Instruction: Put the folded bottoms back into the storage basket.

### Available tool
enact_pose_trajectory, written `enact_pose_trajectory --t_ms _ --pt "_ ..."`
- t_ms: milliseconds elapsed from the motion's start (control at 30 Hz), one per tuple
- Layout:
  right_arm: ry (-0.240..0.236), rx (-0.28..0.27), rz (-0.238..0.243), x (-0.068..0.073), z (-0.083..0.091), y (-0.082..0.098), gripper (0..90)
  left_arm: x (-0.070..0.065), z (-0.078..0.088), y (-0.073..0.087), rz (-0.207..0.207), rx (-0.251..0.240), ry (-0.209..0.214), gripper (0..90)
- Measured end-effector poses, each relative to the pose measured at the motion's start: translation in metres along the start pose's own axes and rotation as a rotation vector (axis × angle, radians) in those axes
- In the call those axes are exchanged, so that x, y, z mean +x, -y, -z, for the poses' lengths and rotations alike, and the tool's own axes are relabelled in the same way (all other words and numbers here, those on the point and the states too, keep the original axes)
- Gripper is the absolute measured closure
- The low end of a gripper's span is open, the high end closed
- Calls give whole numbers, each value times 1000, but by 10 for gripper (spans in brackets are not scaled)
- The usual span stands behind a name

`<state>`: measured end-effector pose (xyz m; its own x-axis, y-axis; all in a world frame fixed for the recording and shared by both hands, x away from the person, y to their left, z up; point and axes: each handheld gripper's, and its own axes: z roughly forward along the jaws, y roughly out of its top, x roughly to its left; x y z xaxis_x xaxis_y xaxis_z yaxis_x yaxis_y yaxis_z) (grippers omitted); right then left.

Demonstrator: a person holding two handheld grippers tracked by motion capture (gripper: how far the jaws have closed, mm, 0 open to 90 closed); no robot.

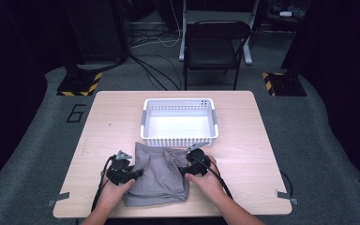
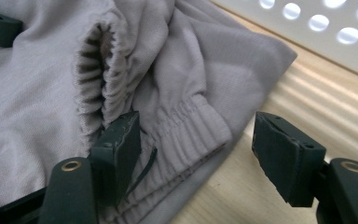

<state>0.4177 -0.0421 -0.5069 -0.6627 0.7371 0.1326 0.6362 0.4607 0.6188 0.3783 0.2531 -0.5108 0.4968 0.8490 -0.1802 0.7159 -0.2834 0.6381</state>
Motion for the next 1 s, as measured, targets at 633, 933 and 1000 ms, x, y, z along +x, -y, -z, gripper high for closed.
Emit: enact_pose_trajectory --t_ms 633,933,1000 --pt "38 -54 71 20 -7 7 469 0 1 0 -10 7 0 598" --pt "-18 -62 72 22 -6 9 702 0 0 0 -5 11 8 644" --pt "-37 -51 70 21 -5 10 723 0 1 0 4 13 17 653"
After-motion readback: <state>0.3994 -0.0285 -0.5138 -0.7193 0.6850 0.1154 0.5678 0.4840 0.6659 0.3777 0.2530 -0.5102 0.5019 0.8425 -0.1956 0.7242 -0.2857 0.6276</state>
